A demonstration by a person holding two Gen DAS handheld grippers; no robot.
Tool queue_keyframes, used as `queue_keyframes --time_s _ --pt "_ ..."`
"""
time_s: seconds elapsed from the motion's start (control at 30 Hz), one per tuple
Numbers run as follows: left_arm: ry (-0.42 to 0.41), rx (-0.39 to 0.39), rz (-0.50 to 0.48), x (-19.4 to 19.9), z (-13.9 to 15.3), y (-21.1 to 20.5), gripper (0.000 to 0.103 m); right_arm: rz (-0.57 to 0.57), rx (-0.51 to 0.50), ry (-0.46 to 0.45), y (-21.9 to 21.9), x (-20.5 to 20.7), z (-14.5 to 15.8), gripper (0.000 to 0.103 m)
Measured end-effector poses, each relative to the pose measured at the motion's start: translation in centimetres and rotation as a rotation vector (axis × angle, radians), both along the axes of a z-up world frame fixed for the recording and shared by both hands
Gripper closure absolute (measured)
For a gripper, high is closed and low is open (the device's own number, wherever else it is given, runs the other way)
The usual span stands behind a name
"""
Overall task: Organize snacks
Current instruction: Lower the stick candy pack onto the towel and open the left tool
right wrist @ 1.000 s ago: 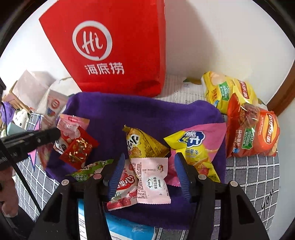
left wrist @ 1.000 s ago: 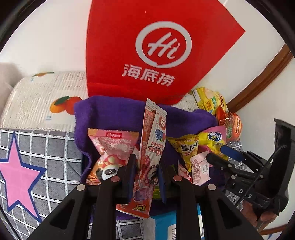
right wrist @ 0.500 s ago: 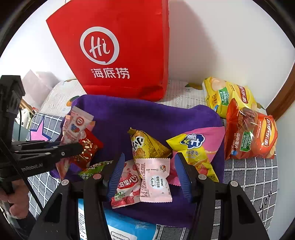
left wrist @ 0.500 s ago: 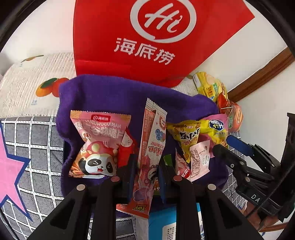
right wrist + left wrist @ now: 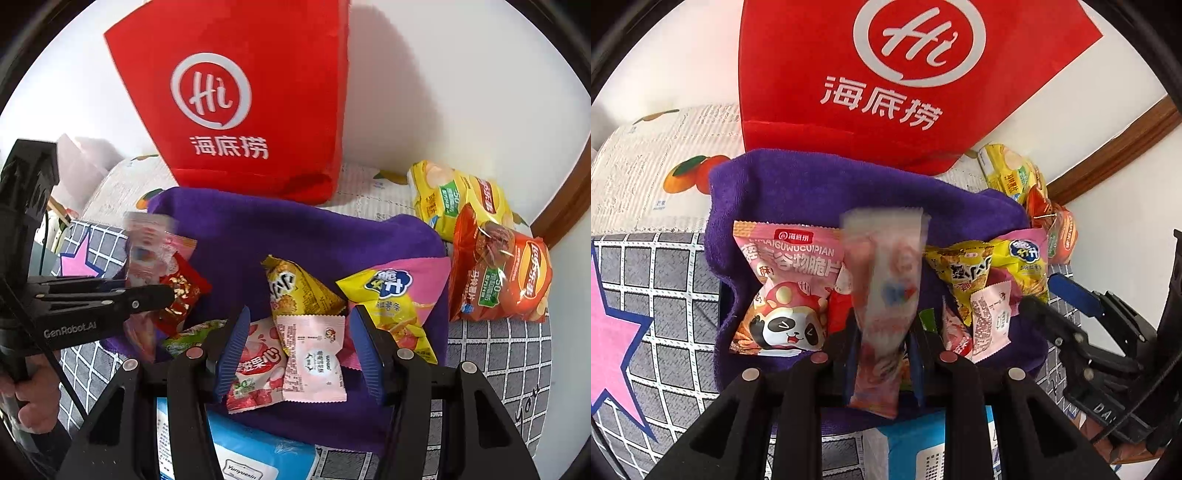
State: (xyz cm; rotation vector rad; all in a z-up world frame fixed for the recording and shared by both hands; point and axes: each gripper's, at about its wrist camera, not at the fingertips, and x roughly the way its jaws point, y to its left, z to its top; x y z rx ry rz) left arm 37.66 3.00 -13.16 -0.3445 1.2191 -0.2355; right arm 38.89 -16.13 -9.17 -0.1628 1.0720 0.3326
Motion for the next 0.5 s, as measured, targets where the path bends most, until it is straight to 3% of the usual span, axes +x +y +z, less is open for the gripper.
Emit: queue_keyframes --time_s 0.17,0.3,0.5 --pt "-0.020 0.000 0.006 -0.2 0.7 0.4 0.080 0.023 -0.016 -0.024 0.6 -0.7 0.6 0.047" --pt "-0.052 -0.015 0.006 -0.6 1.7 0.7 0.063 0.035 -0.014 -0.041 0.9 -1.3 1.2 0.047" --pt "-0.087 -0.007 -0.008 -0.9 3.1 0.5 0.060 0.042 -0.010 -0.060 1.2 -2.0 1.9 0.046"
